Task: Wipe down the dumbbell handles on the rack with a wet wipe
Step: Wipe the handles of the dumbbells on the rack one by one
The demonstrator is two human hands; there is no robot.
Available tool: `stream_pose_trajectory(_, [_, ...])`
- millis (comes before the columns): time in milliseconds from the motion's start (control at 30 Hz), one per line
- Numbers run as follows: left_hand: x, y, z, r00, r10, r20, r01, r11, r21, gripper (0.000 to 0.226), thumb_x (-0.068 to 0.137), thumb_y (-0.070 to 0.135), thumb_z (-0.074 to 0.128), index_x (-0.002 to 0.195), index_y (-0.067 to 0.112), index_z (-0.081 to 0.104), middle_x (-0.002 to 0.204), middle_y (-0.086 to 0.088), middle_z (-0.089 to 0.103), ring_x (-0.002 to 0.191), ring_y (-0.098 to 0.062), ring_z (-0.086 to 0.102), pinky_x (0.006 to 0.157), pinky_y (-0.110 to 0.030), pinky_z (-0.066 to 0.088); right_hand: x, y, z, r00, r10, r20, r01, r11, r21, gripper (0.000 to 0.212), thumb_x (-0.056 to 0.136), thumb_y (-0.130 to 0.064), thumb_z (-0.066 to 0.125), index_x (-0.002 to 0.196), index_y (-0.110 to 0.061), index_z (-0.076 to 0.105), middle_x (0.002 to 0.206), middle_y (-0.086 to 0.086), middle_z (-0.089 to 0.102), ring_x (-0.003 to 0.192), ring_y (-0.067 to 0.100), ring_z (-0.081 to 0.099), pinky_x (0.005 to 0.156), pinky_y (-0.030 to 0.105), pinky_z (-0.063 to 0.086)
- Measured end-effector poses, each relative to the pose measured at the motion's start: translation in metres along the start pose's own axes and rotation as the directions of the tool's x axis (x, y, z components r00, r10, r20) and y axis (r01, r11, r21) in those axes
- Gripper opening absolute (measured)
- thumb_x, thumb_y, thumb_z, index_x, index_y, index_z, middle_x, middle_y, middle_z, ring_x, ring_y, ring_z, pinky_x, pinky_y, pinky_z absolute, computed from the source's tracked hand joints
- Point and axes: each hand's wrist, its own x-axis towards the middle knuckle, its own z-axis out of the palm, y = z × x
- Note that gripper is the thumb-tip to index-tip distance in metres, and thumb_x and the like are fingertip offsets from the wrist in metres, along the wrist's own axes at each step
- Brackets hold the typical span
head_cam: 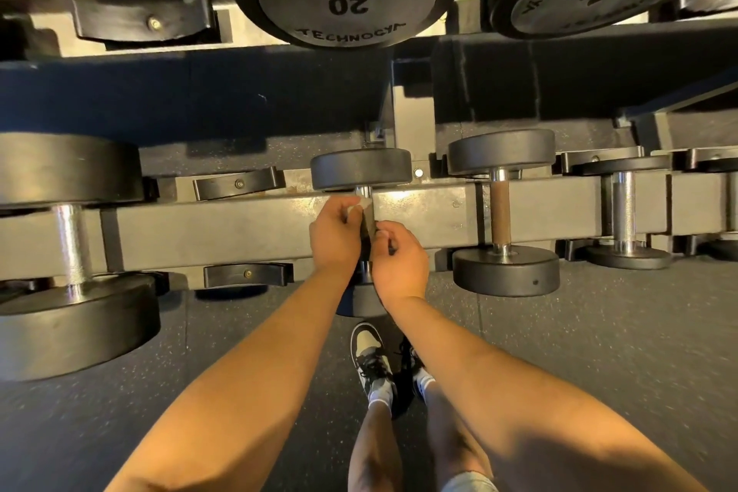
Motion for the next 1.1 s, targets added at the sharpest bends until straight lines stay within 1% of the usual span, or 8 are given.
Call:
stream_pose_trajectory(133, [-0.034,-0.021,-0.005,0.995,-0.05,0.083,0.044,0.996,0.076,0.011,0.1,0.013,0.059,0.105,0.015,0.068,0.102,-0.002,0.073,0.091,-0.012,0.065,0.078,-0.024,0.048,0.001,0.002,-0.001,0.999,0.001,0.053,-0.003,1.0,0.029,0.021,0.1,-0.019,0.053,0.112,-0.024,0.069,0.108,-0.001,0.069,0.096,0.018,0.063,0.088,0.037,0.053])
stream_pose_trajectory(433, [-0.048,-0.022,-0.015,0.968,-0.21,0.135,0.175,0.957,0.231,0.012,0.093,0.018,0.069,0.101,0.02,0.078,0.106,0.002,0.075,0.098,-0.015,0.067,0.082,-0.02,0.045,-0.003,0.0,-0.035,0.95,-0.006,0.312,-0.002,1.0,0.025,0.019,0.101,-0.01,0.055,0.112,-0.014,0.07,0.11,0.0,0.07,0.102,0.012,0.063,0.092,0.021,0.05])
stream_pose_trajectory(567, [-0.059,-0.018,-0.017,0.982,-0.154,0.107,0.138,0.979,0.149,0.014,0.092,0.016,0.069,0.102,0.02,0.078,0.105,0.003,0.076,0.099,-0.014,0.069,0.087,-0.024,0.051,-0.008,-0.008,-0.043,0.935,-0.042,0.352,0.034,0.999,0.028,0.008,0.099,-0.011,0.058,0.103,-0.014,0.063,0.098,-0.004,0.065,0.092,0.011,0.06,0.074,0.004,0.043])
stream_pose_trajectory(700, [-0.061,-0.01,-0.017,0.986,-0.084,0.142,0.082,0.996,0.015,0.016,0.094,0.012,0.064,0.1,0.023,0.075,0.097,0.009,0.074,0.093,-0.011,0.069,0.083,-0.026,0.054,-0.004,-0.017,-0.047,0.922,-0.041,0.386,0.0,0.995,0.104,0.01,0.099,-0.012,0.059,0.106,-0.017,0.065,0.103,-0.002,0.068,0.098,0.013,0.064,0.084,0.016,0.049])
stream_pose_trajectory(800, [-0.058,-0.001,-0.012,0.984,-0.043,0.174,0.06,0.994,-0.096,0.02,0.098,0.01,0.058,0.107,0.027,0.067,0.1,0.009,0.072,0.095,-0.01,0.068,0.079,-0.019,0.052,0.001,-0.02,-0.046,0.934,0.001,0.357,-0.087,0.97,0.226,0.012,0.097,-0.01,0.062,0.105,-0.017,0.067,0.1,0.002,0.071,0.097,0.018,0.067,0.088,0.029,0.055])
stream_pose_trajectory(967, [-0.05,-0.009,-0.008,0.997,0.001,0.078,0.002,0.999,-0.044,0.019,0.1,0.013,0.053,0.11,0.029,0.052,0.106,0.003,0.066,0.097,-0.012,0.064,0.075,-0.017,0.049,0.02,-0.019,-0.035,0.98,-0.027,0.198,-0.01,0.983,0.183,0.018,0.095,-0.005,0.06,0.1,-0.018,0.072,0.102,0.004,0.069,0.095,0.015,0.065,0.084,0.021,0.052])
stream_pose_trajectory(1033, [-0.051,-0.02,-0.004,0.999,-0.015,0.028,0.013,0.999,0.045,0.015,0.103,0.02,0.05,0.114,0.03,0.052,0.109,0.0,0.065,0.103,-0.019,0.062,0.081,-0.028,0.051,0.028,-0.024,-0.025,0.994,-0.046,0.096,0.029,0.984,0.178,0.019,0.096,-0.006,0.059,0.103,-0.018,0.072,0.108,0.002,0.066,0.098,0.009,0.062,0.088,0.02,0.049])
stream_pose_trajectory(1100, [-0.054,-0.029,0.001,0.998,-0.057,0.005,0.056,0.988,0.144,0.021,0.105,0.029,0.045,0.122,0.029,0.056,0.109,-0.003,0.068,0.101,-0.025,0.063,0.083,-0.04,0.053,0.034,-0.033,-0.014,0.994,-0.08,0.078,0.064,0.98,0.187,0.019,0.096,-0.003,0.061,0.107,-0.013,0.073,0.11,0.001,0.062,0.093,-0.005,0.058,0.085,0.007,0.044])
